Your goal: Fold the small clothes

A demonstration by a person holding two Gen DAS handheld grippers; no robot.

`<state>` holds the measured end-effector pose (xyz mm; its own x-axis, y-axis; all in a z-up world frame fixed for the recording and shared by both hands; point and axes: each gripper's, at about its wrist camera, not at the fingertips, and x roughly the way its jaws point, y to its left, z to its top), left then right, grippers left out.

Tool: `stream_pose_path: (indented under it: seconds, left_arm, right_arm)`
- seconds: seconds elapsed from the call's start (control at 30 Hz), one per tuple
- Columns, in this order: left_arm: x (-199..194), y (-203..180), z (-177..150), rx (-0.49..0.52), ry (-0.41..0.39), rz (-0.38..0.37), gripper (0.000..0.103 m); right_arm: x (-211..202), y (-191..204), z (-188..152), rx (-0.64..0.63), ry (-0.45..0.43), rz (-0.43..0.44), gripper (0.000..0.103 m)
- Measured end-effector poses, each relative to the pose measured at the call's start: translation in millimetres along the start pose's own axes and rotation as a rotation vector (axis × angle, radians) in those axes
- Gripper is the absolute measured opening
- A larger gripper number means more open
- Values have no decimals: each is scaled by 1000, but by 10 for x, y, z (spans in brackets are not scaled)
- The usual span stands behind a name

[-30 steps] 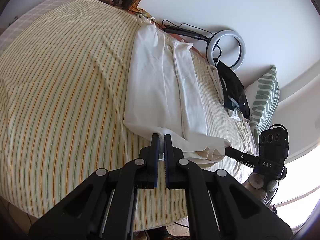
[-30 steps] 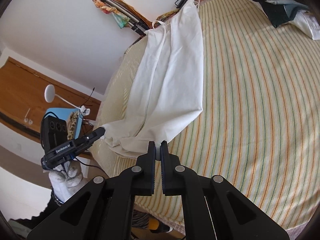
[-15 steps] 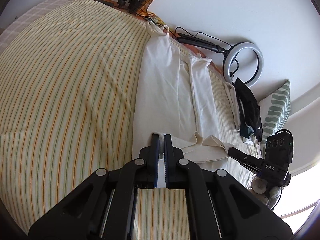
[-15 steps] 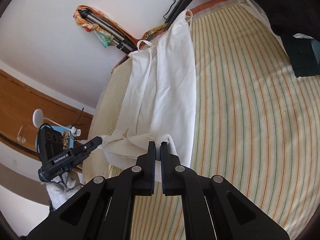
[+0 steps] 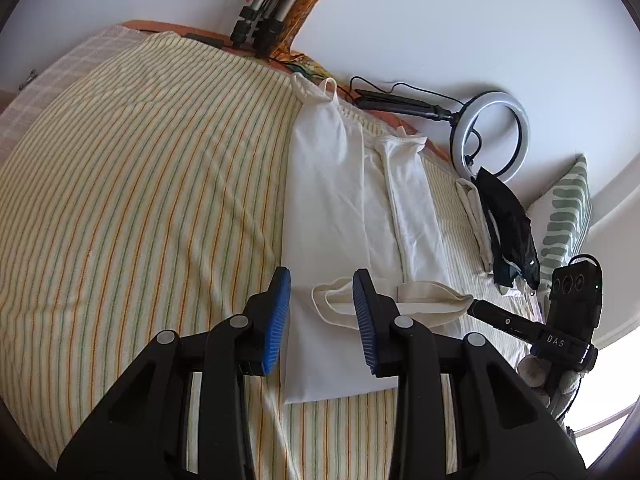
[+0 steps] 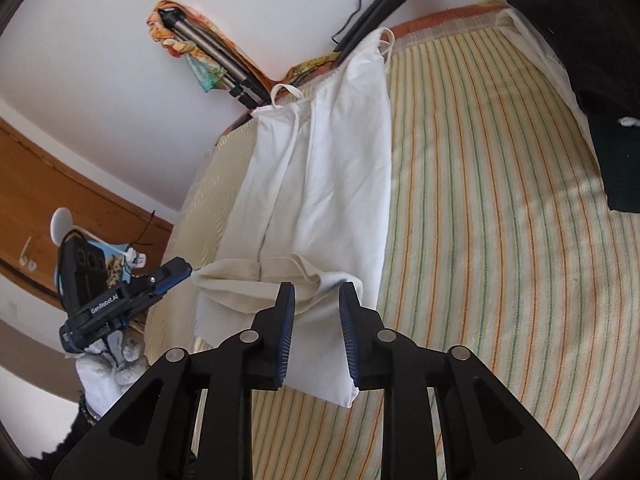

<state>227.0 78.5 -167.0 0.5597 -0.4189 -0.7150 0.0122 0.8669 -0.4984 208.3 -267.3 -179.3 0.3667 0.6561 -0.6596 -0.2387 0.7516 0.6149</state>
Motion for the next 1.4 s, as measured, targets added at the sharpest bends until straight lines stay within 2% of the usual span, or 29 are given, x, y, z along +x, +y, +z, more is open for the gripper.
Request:
stream_pose_path:
  seconds: [0.13,0.23,0.33,0.47,0.6,0.87,1.07,1.13,1.2,1.23,1.3,1.4]
  left_arm:
    - [-132,-143,-117,98,-6,-8,31]
    - [-93,-254,-237,157,42,-22,30]
    - [58,-315,-352,210,105,8,21]
    - [268,-307,-408,225,174,40,21]
    - [384,-269,-335,208,184,43,21]
    - [522,-312,9,305,85,160,21]
    - [546,-205,354,289,41,175,21]
    - [567,-178,495,288,32,176,21]
    - [602,-148,641,271,25,164,22]
    - [628,-121,724,258,27,155,24]
    - [661,-64,870,228,20,132,36]
    - [800,13,1114,192,24,108,39]
  right_arm:
    - [-76,199,-102,-96,13,8,22]
    - [10,318,-191,-160,65,3,18]
    - [172,389,-253,-216,113,-36,16]
    - [378,387,-230,-235,152,-61,13]
    - [485,374,-118,-241,154,-73,13]
    - [542,315,208,-233,99,-160,13]
    - [511,237,477,-218,65,-199,14]
    - [490,206,572,-215,46,-209,20]
    - [474,150,686,-206,28,-208,33]
    - [467,115,741,-200,21,-206,36]
    - [475,52,853,-187,11,-212,38]
    - [510,-38,1030,-183,0,-230,38]
